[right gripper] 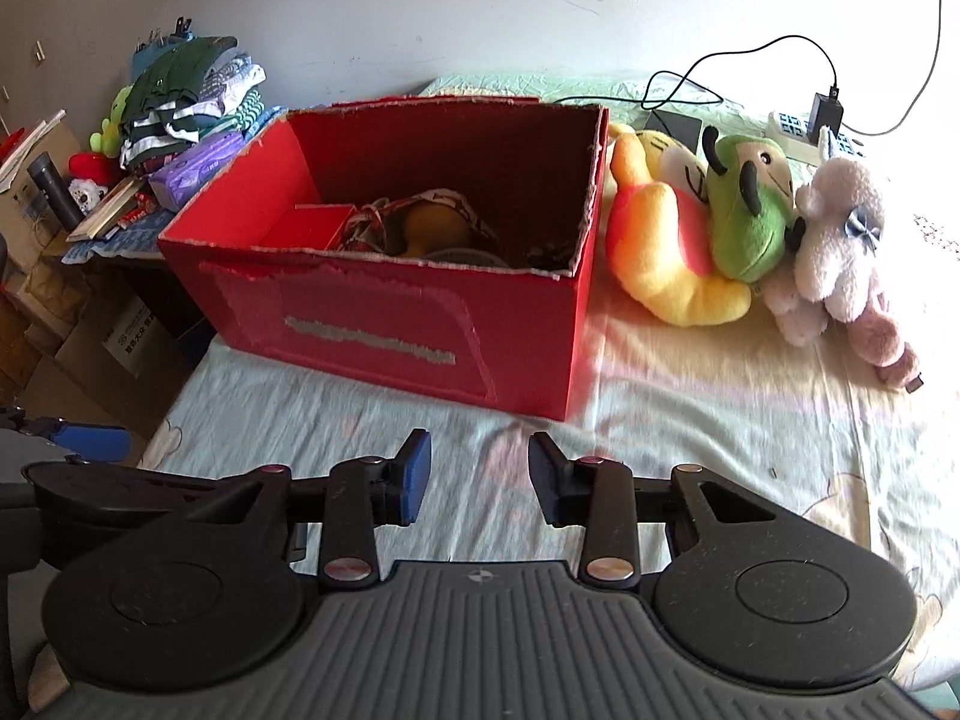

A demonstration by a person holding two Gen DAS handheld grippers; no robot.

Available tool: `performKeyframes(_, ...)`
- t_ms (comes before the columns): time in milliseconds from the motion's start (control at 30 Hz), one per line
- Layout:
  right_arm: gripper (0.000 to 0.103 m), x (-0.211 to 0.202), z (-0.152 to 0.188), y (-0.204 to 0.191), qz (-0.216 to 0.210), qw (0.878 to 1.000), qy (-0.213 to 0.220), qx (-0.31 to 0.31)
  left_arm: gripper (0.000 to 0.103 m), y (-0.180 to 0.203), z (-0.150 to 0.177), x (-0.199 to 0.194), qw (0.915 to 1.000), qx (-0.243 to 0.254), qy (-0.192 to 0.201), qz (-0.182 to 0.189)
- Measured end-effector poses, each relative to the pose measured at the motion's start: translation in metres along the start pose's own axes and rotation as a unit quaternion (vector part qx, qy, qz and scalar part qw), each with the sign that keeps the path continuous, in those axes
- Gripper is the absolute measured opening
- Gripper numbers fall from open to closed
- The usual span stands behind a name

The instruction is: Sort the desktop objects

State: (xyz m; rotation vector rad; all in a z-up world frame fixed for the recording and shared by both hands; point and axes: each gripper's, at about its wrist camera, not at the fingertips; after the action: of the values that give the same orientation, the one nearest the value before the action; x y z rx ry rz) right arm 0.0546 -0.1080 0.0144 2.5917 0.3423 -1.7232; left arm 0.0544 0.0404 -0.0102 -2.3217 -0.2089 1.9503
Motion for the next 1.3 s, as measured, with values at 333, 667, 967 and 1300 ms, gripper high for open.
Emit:
performKeyframes(333, 0.042, 0.014, 0.014, -0.016, -0.003, 0.999, -0.029, -0.015, 0.095, -0.012, 0.019, 0.02, 0.9994, -0.019, -0.028, -0.004)
performKeyframes(667, 0.043, 0.03, -0.011, -0.048, -0.013, 0.999, -0.039, -0.023, 0.097, -0.047, -0.004, 0.031, 0.9987, -0.03, -0.037, -0.016)
performKeyframes(967, 0.046, 0.03, -0.038, -0.07, -0.005, 0.999, -0.032, -0.022, 0.098, -0.075, -0.037, 0.028, 0.9994, -0.024, -0.023, -0.011)
performKeyframes(1300, 0.046, 0.008, -0.072, -0.082, -0.024, 1.0, 0.007, -0.01, 0.098, -0.096, -0.078, -0.001, 0.9995, -0.018, 0.025, -0.011)
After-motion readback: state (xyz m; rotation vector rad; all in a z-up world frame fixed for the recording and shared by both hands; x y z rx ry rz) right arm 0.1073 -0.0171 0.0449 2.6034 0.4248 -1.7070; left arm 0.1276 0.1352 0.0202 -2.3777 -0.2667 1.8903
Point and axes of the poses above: each gripper's, at about its wrist camera, not at the fingertips, and x roughly the way its jaws point, y to its right, z to its underside, and after that the axes turned 15 degrees about -y, right-handed
